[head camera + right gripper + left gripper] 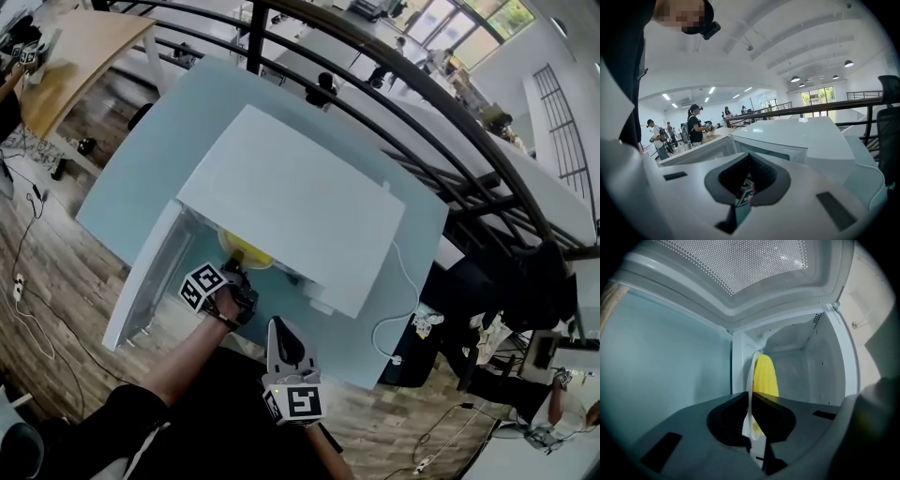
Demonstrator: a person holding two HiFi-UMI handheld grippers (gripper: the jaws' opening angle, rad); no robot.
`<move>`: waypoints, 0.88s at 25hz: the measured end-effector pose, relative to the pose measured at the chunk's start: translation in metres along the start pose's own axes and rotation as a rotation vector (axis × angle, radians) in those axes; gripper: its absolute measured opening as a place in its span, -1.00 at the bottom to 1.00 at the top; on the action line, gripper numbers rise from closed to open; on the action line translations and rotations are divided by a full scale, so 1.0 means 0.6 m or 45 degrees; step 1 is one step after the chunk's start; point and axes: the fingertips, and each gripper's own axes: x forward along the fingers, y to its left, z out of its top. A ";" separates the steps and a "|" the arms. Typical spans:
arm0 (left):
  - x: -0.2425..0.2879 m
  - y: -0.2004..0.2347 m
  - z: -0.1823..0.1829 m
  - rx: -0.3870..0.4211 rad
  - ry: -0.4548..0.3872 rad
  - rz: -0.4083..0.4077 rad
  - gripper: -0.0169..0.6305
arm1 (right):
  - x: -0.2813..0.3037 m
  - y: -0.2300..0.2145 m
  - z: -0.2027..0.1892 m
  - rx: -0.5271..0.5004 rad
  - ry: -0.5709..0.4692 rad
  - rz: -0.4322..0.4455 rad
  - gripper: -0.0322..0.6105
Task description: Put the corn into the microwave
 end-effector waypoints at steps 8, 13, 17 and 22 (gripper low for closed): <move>0.022 -0.006 -0.004 0.006 -0.053 0.027 -0.89 | 0.004 -0.002 -0.002 0.008 0.017 0.022 -0.87; 0.036 -0.008 -0.006 -0.003 -0.060 0.054 -0.89 | 0.001 -0.008 -0.002 0.018 0.004 0.005 -0.87; 0.041 -0.008 -0.009 0.011 -0.067 0.082 -0.89 | -0.004 -0.018 -0.005 0.041 0.002 -0.023 -0.87; 0.042 -0.011 -0.012 0.090 -0.048 0.093 -0.88 | -0.007 -0.025 -0.010 0.045 -0.022 -0.043 -0.87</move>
